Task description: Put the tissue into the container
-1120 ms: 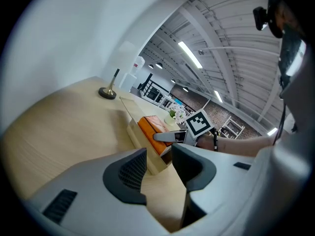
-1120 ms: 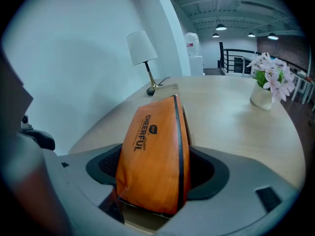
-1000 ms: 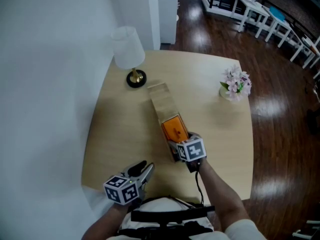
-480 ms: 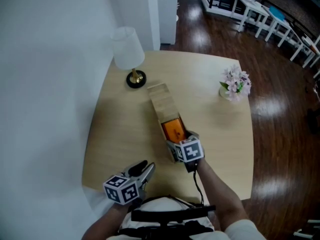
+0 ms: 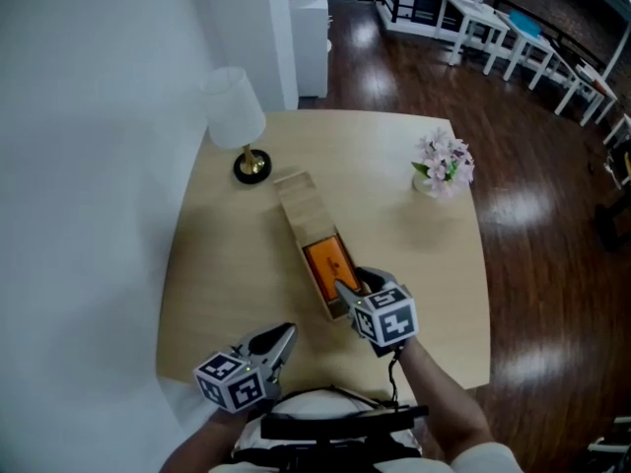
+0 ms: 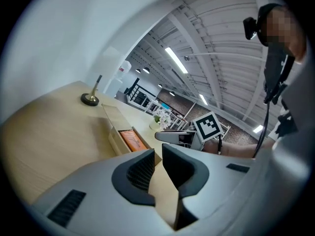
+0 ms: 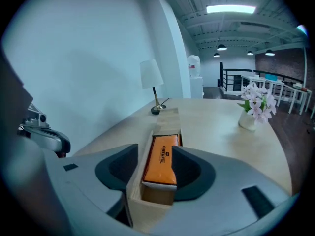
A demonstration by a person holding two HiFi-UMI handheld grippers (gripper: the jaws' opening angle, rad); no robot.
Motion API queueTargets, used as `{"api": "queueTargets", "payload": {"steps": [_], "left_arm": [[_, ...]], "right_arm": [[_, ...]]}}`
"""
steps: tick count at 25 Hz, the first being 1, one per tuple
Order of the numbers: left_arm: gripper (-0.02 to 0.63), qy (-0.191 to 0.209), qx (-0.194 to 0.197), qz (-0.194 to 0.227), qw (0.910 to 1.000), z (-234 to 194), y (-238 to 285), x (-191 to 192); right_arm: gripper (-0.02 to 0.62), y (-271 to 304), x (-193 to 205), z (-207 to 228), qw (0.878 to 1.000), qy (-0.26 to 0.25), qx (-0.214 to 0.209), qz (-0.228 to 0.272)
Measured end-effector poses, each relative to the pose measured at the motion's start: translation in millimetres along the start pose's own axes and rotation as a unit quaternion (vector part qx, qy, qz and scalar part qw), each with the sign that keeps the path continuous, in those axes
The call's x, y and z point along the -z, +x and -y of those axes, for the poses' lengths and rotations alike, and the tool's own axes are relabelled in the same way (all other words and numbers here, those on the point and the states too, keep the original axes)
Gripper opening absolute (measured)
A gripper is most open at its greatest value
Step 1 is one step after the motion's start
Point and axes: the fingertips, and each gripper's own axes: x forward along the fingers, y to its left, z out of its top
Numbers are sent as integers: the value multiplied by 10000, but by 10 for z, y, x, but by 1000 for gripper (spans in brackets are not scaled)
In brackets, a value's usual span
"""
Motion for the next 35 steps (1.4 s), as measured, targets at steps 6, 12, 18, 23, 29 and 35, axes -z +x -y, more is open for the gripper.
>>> {"api": "queueTargets", "payload": {"steps": [6,12,18,23,29,35], "left_arm": [[40,263,425,-207,9985,277,-28,71],[40,413,694,-475,9956,457,24,191],[40,532,758,-674,9934,546,143,268],[40,775,817,-1025,9883,663,253,382],[40,894,861,-1166,9854,714,281,441],[40,856,791,-1154,9865,681,267,447]], "right_arm": [[63,-638,93,-27,9992,133,190,339],[0,-1116,299,17,9963,480,396,586],[0,-1355,523,-70,9949,668,391,646],[0,-1393,638,-136,9966,550,364,488],[0,-1357,674,-168,9980,416,297,383],[0,-1316,680,-212,9988,289,226,319]]}}
